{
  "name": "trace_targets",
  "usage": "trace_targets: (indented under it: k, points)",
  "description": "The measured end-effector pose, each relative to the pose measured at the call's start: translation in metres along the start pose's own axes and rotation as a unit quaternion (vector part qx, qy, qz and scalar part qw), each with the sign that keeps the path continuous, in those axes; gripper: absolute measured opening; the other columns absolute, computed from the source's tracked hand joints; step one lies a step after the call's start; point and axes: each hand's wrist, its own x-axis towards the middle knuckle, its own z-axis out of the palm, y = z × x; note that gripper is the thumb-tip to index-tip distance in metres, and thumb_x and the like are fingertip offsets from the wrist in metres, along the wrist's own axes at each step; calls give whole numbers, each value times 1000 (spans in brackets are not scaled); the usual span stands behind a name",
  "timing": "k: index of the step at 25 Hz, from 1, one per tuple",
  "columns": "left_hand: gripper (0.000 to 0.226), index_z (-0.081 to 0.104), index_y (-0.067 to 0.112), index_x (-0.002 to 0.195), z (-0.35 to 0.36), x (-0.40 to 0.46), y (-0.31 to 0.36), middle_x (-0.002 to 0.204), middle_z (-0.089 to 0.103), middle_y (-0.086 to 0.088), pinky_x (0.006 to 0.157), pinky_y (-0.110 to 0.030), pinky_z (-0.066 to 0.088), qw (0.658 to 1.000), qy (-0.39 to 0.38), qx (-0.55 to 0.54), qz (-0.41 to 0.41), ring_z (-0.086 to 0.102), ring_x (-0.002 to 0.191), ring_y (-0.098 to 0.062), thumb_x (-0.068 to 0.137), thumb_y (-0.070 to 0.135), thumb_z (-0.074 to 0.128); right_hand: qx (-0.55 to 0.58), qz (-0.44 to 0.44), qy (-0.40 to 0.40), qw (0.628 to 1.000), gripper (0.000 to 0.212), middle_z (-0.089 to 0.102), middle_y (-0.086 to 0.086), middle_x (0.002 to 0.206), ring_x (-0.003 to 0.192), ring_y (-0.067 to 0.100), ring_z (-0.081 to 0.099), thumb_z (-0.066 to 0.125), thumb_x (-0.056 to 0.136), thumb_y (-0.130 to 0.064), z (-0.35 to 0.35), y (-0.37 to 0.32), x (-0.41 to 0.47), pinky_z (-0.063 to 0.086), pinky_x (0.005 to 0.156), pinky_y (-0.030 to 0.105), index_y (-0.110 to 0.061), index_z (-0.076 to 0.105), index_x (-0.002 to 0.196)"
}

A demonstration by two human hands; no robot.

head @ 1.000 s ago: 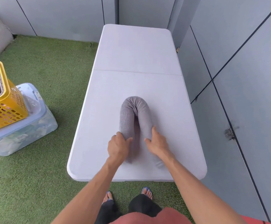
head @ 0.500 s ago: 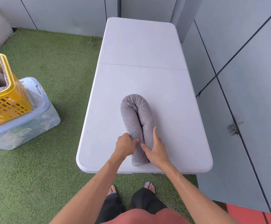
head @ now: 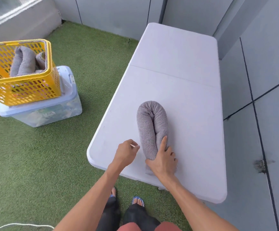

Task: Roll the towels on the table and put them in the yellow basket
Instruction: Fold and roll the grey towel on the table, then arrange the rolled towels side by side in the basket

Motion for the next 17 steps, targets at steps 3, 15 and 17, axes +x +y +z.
trace_targets:
  k: [3,15,17]
  points:
    - [26,59,13,114,-16,-11,-17,103,67,-6,78,-34,50,998,61,15,13,63,92,-22,95,30,54,37,-96,-13,995,112,51,11,122,103,33,54,68,68,-48,-3,-28,8,45,81,41,-18,-2,151]
    - [34,51,17,125,-267,27,-183,118,56,-5,89,-44,47,947,312,76,-30,56,108,-25,95,32,50,110,-272,-113,949,108,49,8,120,108,29,53,65,62,-53,26,-342,9,49,84,40,-32,4,150]
    - [36,50,19,127,-324,39,-208,120,56,-4,88,-44,47,942,319,103,-26,55,108,-25,95,33,49,116,-275,-125,946,108,48,6,120,108,28,53,64,61,-54,32,-402,3,50,84,41,-33,5,150]
